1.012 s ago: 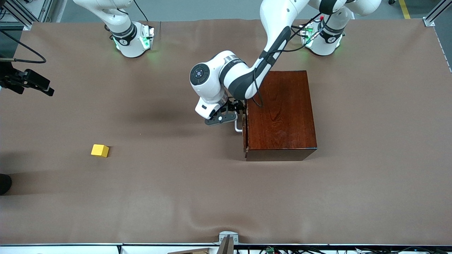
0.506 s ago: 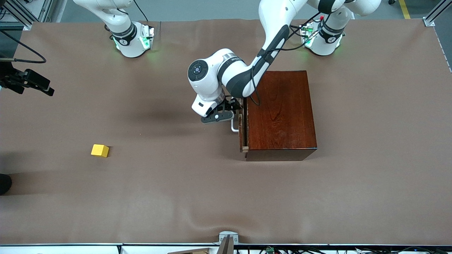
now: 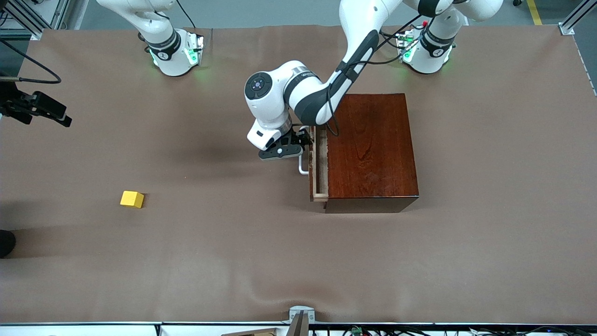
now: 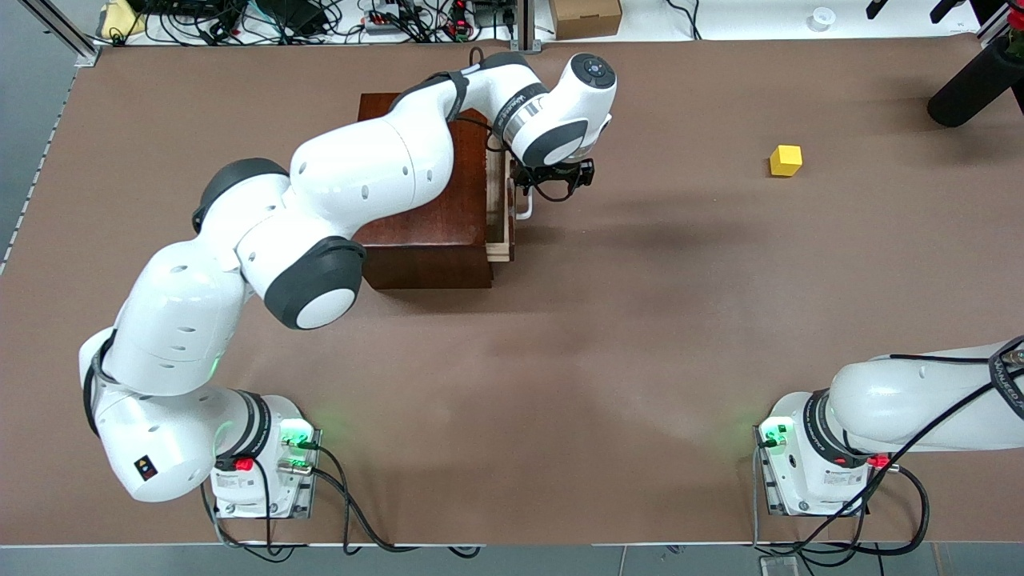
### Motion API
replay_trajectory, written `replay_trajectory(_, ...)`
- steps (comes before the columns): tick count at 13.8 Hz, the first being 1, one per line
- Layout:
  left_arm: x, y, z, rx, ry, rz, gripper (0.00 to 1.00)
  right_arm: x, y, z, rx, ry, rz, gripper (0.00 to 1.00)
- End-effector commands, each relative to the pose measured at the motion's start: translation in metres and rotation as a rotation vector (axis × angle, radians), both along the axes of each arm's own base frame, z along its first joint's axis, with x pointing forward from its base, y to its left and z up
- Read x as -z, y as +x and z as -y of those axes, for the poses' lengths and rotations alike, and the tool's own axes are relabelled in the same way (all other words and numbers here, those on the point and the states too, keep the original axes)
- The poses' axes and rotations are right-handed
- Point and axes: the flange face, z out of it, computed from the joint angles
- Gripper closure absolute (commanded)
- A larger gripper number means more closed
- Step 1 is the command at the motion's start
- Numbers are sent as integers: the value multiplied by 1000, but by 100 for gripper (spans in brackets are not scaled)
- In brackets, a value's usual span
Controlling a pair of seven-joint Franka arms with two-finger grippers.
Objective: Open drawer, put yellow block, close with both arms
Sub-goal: 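Pull the drawer open by its handle with the left gripper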
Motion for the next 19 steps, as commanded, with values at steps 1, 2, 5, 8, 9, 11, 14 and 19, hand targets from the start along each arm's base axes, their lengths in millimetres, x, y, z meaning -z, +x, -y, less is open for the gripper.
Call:
replay_trajectory(1, 3, -26, 44, -17, -179, 26, 0, -2, -2, 1, -6, -8, -3, 0)
replay_trajectory(2, 3, -31, 49, -11, -193, 35, 0, -2, -2, 1, -6, -8, -3, 0)
replay_trajectory(5, -1, -32, 56, -6, -242, 68, 0, -2, -2, 0, -8, -8, -5, 0)
replay_trajectory(8, -8, -32, 62, 0, -293, 95, 0, -2, -2, 0, -8, -8, -5, 0)
replay_trajectory(9, -6, -31, 63, 2, -304, 101, 0, -2, -2, 0, -8, -8, -5, 0)
replay_trajectory(11, -2, -31, 69, 10, -347, 127, 0, -2, -2, 0, -8, -8, -5, 0)
replay_trajectory(14, 11, -32, 73, 20, -374, 141, 0, -2, -2, 0, -8, -8, -5, 0)
replay_trajectory(19, 7, -32, 74, 26, -392, 156, 0, -2, -2, 0, -8, -8, -5, 0)
